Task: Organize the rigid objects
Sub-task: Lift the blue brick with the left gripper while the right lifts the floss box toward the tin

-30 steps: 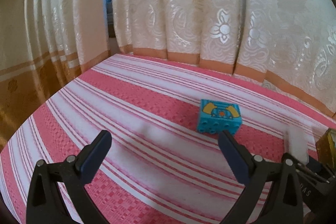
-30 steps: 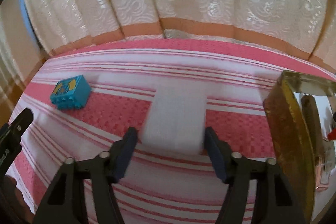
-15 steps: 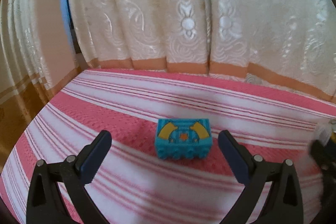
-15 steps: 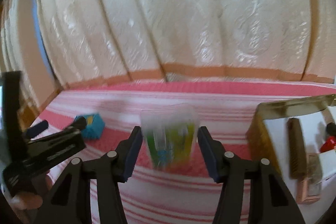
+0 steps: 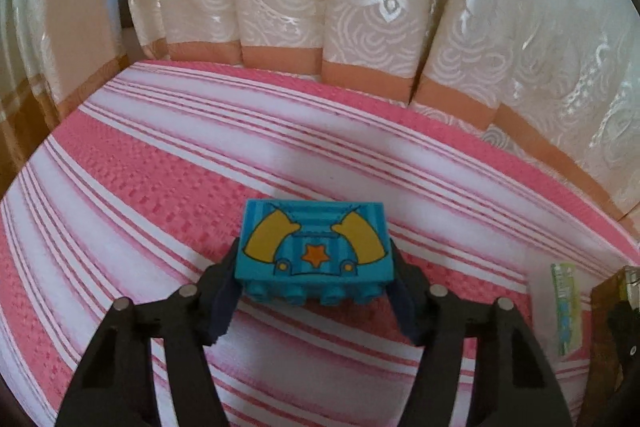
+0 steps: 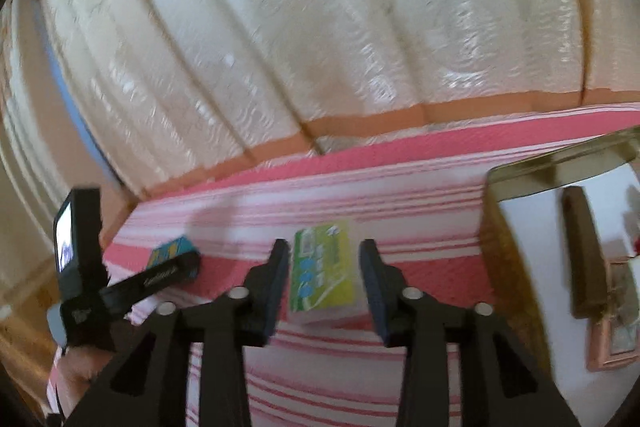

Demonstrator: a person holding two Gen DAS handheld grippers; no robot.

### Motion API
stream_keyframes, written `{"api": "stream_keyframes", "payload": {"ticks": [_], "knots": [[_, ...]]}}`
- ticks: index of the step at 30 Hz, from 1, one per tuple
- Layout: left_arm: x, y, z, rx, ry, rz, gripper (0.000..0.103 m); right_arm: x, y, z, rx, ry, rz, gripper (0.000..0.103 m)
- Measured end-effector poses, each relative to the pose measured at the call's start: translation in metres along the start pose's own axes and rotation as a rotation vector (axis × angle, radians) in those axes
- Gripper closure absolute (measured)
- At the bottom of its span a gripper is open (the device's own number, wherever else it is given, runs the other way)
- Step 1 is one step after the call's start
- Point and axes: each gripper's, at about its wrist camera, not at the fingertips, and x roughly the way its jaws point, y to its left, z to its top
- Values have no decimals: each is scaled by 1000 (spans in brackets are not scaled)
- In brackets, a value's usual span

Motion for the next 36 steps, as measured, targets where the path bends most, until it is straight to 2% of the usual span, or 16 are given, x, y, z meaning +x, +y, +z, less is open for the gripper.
{"api": "stream_keyframes", "payload": {"ticks": [1, 2, 7, 11, 13, 15, 17, 19, 24, 30, 36], "knots": [[-2, 2, -1, -8, -5, -1, 39, 1, -1, 0, 2, 2, -6, 37], [-5, 3, -3, -10, -10, 2, 39, 3, 1, -1, -2, 14, -14, 34], [-25, -8, -10, 63, -82, 60, 39, 24, 17, -9, -108, 111, -48, 34], [-32, -17, -14, 93, -112, 94, 39, 40, 19, -11, -113, 189, -38, 34], [-33, -20, -16, 89, -105, 81, 39, 51, 18, -12, -108, 240, -52, 34], [-35, -25, -20, 102, -103, 70, 39, 53, 22, -11, -136, 243, -73, 34], [-38, -27, -24, 111, -104, 61, 39, 56, 30, -13, -195, 254, -122, 46], [-42, -26, -28, 100, -106, 36, 39, 54, 29, -15, -207, 255, -129, 46], [-57, -21, -40, 51, -111, -28, 39, 44, 18, -13, -154, 223, -82, 47], [-70, -22, -47, 42, -171, -26, 39, 9, 23, -5, -135, 68, -3, 46], [-76, -25, -48, 61, -226, 8, 39, -12, 28, -3, -124, -11, 54, 46]]}}
